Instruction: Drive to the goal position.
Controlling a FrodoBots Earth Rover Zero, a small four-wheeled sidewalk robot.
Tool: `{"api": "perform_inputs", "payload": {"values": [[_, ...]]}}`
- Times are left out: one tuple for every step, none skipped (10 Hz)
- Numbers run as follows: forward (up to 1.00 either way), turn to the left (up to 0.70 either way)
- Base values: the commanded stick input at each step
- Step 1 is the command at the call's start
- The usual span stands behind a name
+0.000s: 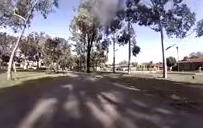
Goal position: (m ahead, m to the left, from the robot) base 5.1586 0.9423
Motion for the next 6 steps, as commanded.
{"api": "perform_inputs", "payload": {"values": [[1.0, 0.0], [1.0, 0.0], [1.0, 0.0], [1.0, 0.0], [1.0, 0.0], [1.0, 0.07]]}}
